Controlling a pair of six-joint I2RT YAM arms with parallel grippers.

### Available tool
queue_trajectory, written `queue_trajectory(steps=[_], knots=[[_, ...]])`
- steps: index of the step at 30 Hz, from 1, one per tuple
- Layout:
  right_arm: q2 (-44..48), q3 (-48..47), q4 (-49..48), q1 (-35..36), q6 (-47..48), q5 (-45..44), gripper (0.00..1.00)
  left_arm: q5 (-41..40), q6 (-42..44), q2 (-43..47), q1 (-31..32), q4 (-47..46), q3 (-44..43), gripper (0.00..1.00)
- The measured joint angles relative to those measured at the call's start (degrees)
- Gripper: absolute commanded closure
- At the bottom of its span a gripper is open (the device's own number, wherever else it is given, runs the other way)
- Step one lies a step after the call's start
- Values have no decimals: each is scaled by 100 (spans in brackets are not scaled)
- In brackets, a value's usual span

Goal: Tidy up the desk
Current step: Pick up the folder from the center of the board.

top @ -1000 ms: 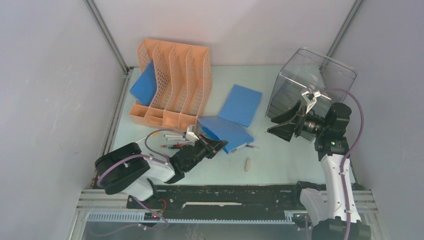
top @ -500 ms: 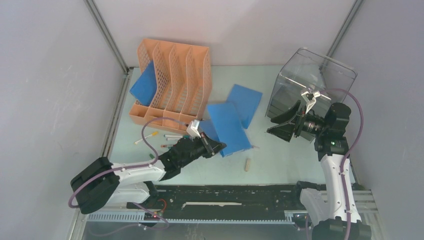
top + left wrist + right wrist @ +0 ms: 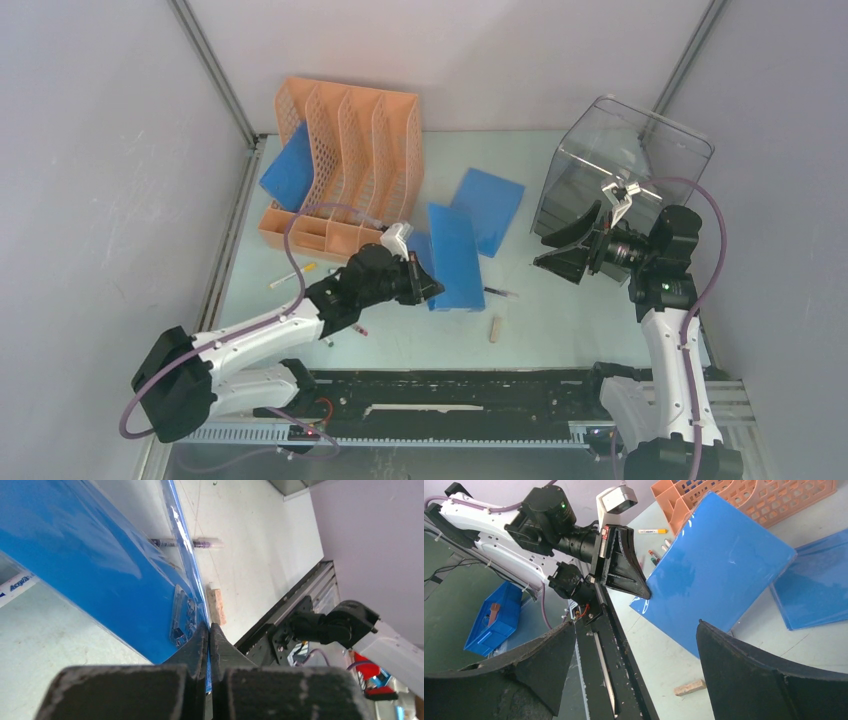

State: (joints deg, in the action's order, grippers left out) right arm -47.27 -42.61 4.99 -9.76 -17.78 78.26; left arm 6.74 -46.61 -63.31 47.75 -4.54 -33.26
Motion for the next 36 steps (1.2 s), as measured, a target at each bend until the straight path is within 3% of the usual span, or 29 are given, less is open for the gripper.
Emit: queue_trajectory(steps=[19,27,36], knots=[[0,0,0,17,17,2,3,400,2131,-116,-133,3018,-2192,100],[0,0,2,76,55,0,3,247,2745,-236,-127,3849,-2476,100],[-11,0,28,81,83,0,3,-245,3171,-321,149,4177,-2516,100]])
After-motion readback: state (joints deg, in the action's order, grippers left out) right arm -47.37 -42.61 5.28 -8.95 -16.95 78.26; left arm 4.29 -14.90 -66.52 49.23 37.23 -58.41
